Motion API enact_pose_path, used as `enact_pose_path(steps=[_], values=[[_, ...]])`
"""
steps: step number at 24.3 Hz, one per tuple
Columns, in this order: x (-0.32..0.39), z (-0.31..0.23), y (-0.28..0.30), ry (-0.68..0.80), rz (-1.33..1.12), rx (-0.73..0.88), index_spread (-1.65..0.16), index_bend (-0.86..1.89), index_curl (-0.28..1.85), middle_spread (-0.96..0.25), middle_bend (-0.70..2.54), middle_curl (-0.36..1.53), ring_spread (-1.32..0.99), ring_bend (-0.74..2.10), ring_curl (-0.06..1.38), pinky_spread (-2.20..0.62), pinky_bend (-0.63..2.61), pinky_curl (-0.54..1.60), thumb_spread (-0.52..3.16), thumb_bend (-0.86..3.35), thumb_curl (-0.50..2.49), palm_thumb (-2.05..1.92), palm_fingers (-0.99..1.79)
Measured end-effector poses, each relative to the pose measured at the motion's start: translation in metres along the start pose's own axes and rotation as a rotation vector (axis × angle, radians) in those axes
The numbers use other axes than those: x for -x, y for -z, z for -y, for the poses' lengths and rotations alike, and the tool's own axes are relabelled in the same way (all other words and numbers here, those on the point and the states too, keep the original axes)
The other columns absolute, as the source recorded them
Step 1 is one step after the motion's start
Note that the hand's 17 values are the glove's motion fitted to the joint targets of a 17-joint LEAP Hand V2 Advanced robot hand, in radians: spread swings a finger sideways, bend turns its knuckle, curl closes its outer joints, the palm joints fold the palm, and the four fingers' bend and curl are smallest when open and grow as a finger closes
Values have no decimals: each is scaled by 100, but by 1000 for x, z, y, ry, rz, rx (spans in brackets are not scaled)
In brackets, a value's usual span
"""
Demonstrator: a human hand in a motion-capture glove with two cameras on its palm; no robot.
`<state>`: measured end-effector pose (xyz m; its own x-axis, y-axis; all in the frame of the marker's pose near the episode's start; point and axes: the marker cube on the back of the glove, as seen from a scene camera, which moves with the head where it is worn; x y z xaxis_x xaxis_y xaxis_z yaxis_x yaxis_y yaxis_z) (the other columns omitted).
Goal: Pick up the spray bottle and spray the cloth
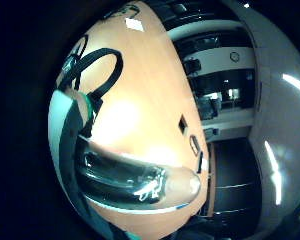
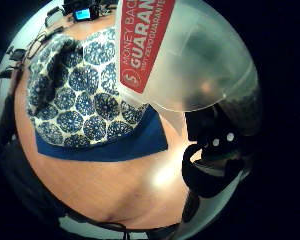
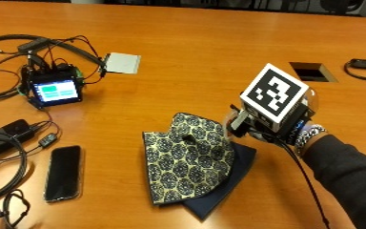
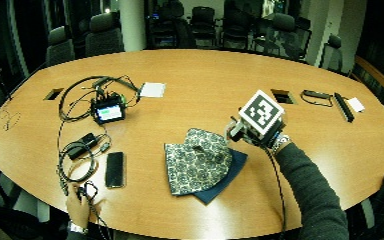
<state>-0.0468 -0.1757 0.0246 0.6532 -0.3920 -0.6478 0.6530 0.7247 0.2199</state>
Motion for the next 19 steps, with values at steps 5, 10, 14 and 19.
enact_pose_path(steps=[5, 10, 14, 19], values=[[20, -6, -3, 13, 19, 6, -27, 14, 34, -22, 45, 57, -18, 67, 50, -27, 57, 46, 138, -1, 37, 82, 119], [12, 6, 29, -107, 179, -104, -27, 13, 34, -22, 45, 58, -18, 67, 49, -27, 57, 46, 139, -1, 37, 82, 119], [4, 29, 75, -210, 454, -206, -27, 13, 35, -22, 44, 58, -17, 67, 49, -27, 57, 45, 139, -1, 36, 81, 119], [16, 66, 109, -289, 874, -344, -27, 12, 34, -22, 44, 58, -17, 67, 49, -27, 57, 45, 139, -1, 36, 82, 119]])
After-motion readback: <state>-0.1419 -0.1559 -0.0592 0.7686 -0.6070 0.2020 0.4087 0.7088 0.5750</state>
